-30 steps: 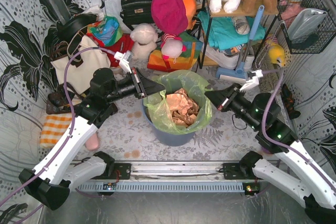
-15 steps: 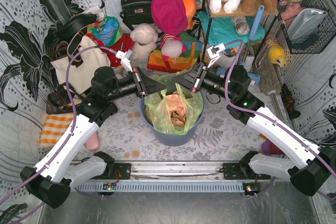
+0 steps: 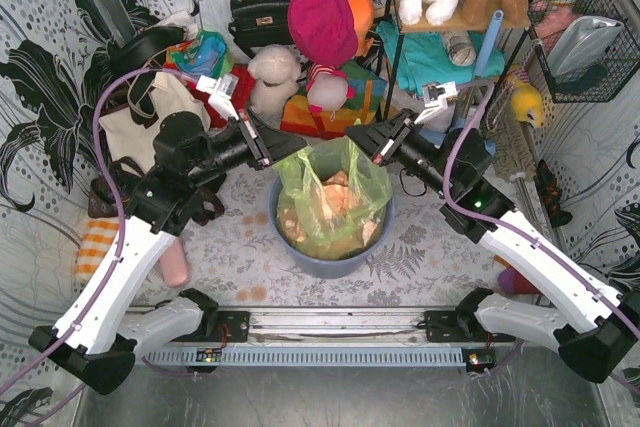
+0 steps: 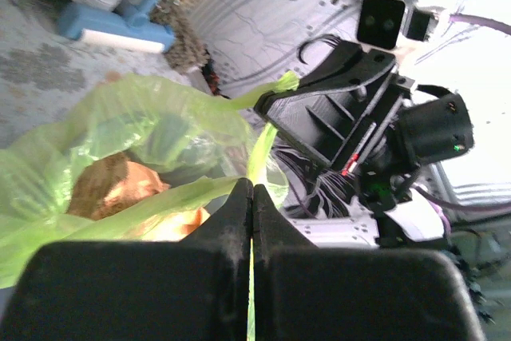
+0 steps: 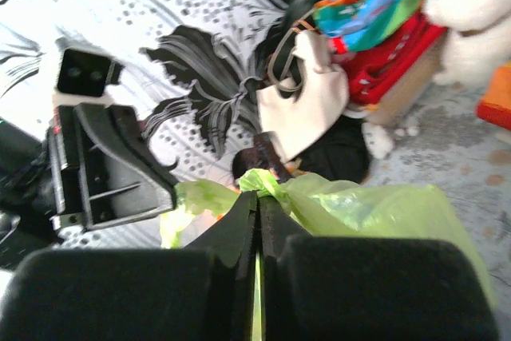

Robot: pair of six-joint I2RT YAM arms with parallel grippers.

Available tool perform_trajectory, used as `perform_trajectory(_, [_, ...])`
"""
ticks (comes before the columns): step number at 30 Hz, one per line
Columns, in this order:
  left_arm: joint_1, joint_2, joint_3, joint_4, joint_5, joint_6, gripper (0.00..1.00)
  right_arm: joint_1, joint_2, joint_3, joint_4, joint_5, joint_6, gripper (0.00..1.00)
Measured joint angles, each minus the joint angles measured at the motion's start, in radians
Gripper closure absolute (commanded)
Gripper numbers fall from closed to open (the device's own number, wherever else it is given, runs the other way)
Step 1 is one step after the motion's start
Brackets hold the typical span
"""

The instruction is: Tie the trash bag

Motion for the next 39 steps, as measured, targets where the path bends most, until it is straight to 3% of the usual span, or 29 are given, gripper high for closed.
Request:
perform_trajectory(9, [0.0,0.071,0.017,-0.208,-0.282,0.077,1.0,-0.006,0.053,0.0,-0.1,0.219,-0.013,1.0])
perform_trajectory(15, [0.026,0.144,0.031,-0.282,-0.446,0.128,1.0,-0.093,0.19,0.008,-0.1,0.231,-0.008,1.0])
perform_trajectory(21, [0.07,0.256,0.113,-0.278,-0.484,0.176,1.0,-0.159,0.308,0.06,-0.047,0.168,-0.011,1.0])
perform_trajectory(26, [0.085,0.288,0.13,-0.184,-0.394,0.199,1.0,-0.161,0.358,0.139,0.032,0.077,-0.041,1.0])
perform_trajectory(31, [0.089,0.281,0.159,0.001,-0.204,0.202,1.0,-0.161,0.36,0.191,0.13,-0.016,-0.047,1.0])
perform_trajectory(39, [0.09,0.128,0.089,0.298,0.127,0.164,1.0,-0.161,0.268,0.126,0.297,-0.235,-0.014,1.0])
